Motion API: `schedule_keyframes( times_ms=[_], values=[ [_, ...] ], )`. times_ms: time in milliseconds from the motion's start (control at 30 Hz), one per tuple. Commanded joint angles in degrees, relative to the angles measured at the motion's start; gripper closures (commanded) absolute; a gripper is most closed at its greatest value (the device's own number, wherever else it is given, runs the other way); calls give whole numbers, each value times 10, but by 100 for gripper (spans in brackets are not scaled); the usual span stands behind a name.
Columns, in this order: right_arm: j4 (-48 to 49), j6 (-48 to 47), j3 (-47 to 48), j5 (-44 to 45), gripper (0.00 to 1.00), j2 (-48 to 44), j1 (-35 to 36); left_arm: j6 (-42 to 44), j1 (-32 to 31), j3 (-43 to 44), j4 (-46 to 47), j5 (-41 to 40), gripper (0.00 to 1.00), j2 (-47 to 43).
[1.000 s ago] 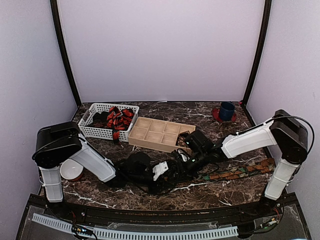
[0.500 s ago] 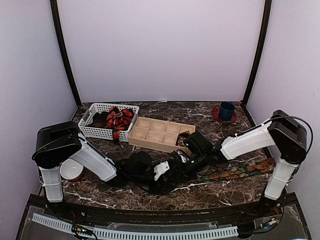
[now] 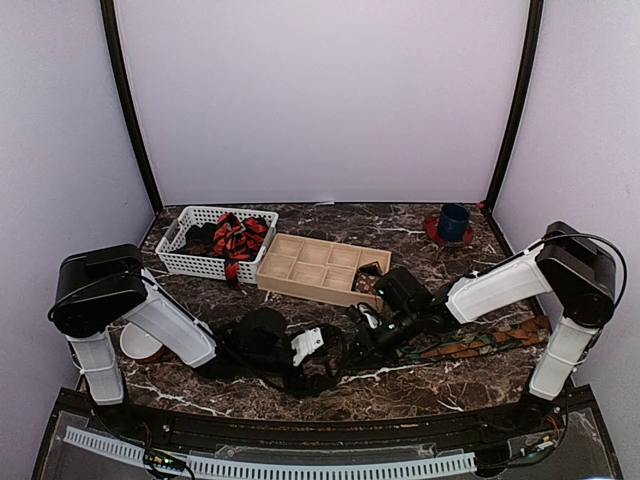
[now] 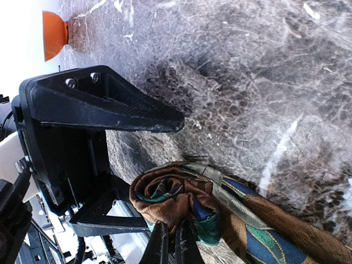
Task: Roll the ties
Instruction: Roll the tie at the center of the board.
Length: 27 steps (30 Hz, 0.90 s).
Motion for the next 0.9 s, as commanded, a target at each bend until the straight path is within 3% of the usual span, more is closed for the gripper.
schedule_keyframes(
  times_ms=[0, 367, 600, 700, 867],
  values=[
    [11, 8, -17, -13, 100, -14, -11, 33, 3, 4, 18, 4, 20, 10],
    [59, 29, -21, -49, 100, -13, -27, 7, -10, 33, 37, 13, 29, 60],
    [69, 37, -37, -53, 100, -25, -41, 11, -12, 12, 36, -6, 60, 55],
    [57, 29, -47, -49, 100, -31, -46, 22, -12, -11, 28, -8, 67, 37],
    [34, 15, -62, -33, 100, -31, -55, 32, -12, -29, 11, -7, 69, 16]
  ],
)
